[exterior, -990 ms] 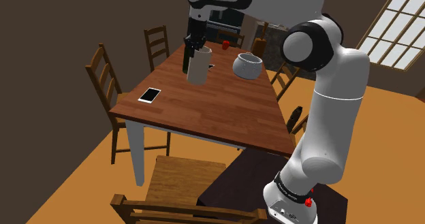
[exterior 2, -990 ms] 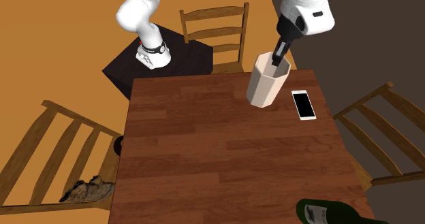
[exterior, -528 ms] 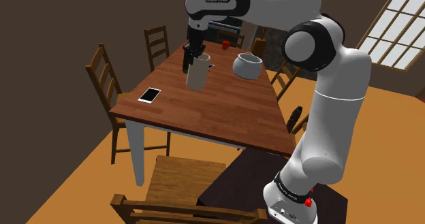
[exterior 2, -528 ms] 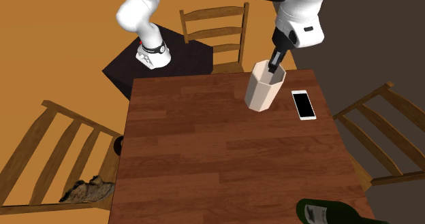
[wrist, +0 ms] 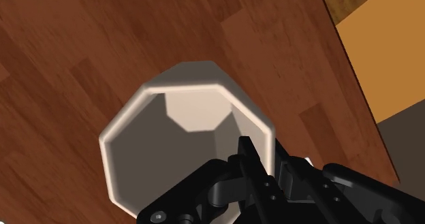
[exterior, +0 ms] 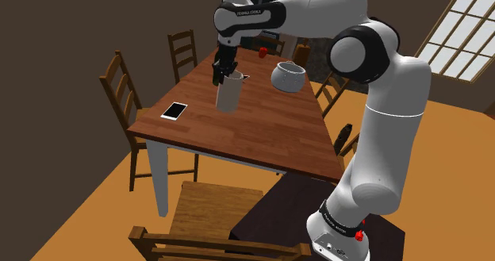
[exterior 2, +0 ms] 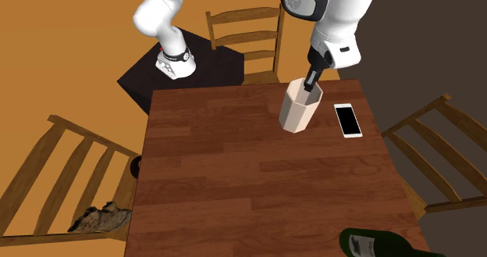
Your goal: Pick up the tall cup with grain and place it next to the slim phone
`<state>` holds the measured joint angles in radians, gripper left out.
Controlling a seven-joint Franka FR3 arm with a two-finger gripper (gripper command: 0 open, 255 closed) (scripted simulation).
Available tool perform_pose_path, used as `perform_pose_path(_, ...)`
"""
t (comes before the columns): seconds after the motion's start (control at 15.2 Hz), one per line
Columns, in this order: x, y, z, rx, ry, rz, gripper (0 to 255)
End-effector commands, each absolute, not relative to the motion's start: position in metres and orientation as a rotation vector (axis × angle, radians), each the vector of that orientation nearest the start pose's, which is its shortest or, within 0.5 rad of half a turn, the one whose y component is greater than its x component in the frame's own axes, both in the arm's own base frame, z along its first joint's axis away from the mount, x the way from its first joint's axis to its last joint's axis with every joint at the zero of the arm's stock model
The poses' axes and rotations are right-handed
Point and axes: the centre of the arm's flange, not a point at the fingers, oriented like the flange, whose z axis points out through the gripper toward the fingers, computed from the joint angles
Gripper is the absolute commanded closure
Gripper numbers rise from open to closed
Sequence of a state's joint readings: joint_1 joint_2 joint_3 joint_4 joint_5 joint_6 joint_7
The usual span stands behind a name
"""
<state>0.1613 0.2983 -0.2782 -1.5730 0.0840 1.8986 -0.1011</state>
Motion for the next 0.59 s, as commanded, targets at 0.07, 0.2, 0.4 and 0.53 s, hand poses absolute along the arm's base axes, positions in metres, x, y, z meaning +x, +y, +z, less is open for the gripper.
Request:
perform_pose_path(0.07, 0.65, -0.051, 0.462, -3.145, 0.044, -0.063, 255)
perform_pose_path(0.2, 0.65, -0.051, 0.451, -3.145, 0.044, -0.063, 255)
perform_pose_path(0.4, 0.65, -0.051, 0.435, -3.145, 0.044, -0.063, 255)
perform_pose_path(0.53, 0.65, -0.051, 0.425, -3.145, 0.044, -0.063, 255)
